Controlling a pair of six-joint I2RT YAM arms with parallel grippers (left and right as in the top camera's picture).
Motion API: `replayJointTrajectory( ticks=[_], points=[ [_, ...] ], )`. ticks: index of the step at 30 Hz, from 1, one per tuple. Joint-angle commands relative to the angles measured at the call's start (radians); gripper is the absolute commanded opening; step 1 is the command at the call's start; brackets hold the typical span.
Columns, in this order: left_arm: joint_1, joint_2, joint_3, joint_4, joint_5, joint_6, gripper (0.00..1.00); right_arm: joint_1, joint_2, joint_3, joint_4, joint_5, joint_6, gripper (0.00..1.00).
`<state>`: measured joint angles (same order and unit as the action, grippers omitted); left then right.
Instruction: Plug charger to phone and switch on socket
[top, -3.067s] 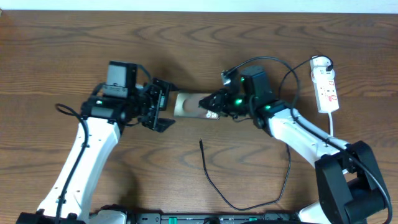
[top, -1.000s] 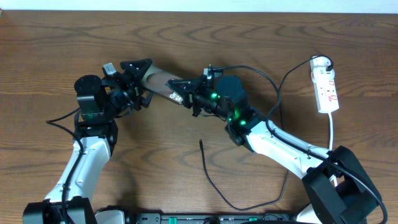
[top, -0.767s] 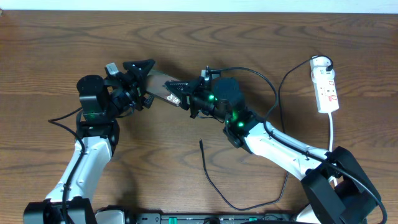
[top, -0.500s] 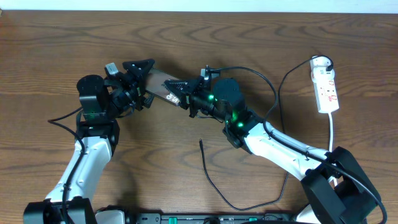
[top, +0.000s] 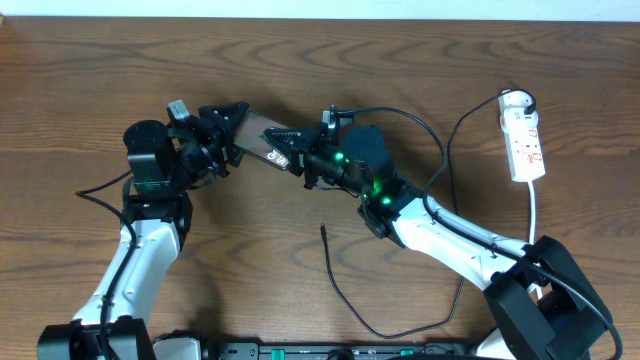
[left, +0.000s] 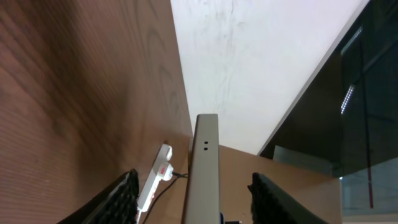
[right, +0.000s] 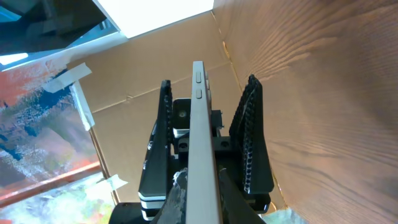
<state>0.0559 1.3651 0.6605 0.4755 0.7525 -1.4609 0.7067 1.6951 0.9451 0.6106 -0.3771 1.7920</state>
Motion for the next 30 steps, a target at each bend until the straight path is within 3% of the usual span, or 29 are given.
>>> replayJointTrajectory(
  ticks=[1, 6, 17, 21, 22, 23, 30],
  points=[
    [-0.001, -0.013, -0.002, 0.006, -0.005, 0.021, 0.49, 0.013, -0.002, 0.011, 0.018, 0.005, 0.01, 0.01],
    [-0.001, -0.013, -0.002, 0.006, -0.006, 0.025, 0.37, 0.019, -0.002, 0.011, 0.018, 0.006, 0.01, 0.01],
    [-0.001, -0.013, -0.002, 0.005, -0.01, 0.027, 0.28, 0.029, -0.002, 0.011, 0.017, 0.005, 0.01, 0.01],
    [-0.001, -0.013, -0.002, 0.006, -0.014, 0.027, 0.19, 0.04, -0.002, 0.01, 0.017, 0.005, 0.01, 0.01],
    [-0.001, -0.013, -0.002, 0.006, -0.014, 0.027, 0.1, 0.04, -0.002, 0.011, 0.014, 0.006, 0.01, 0.02],
    [-0.001, -0.013, -0.002, 0.006, -0.014, 0.027, 0.08, 0.04, -0.002, 0.011, 0.014, 0.005, 0.01, 0.02],
    [-0.001, -0.013, -0.002, 0.006, -0.014, 0.027, 0.08, 0.041, -0.002, 0.011, 0.014, 0.005, 0.01, 0.02]
  ],
)
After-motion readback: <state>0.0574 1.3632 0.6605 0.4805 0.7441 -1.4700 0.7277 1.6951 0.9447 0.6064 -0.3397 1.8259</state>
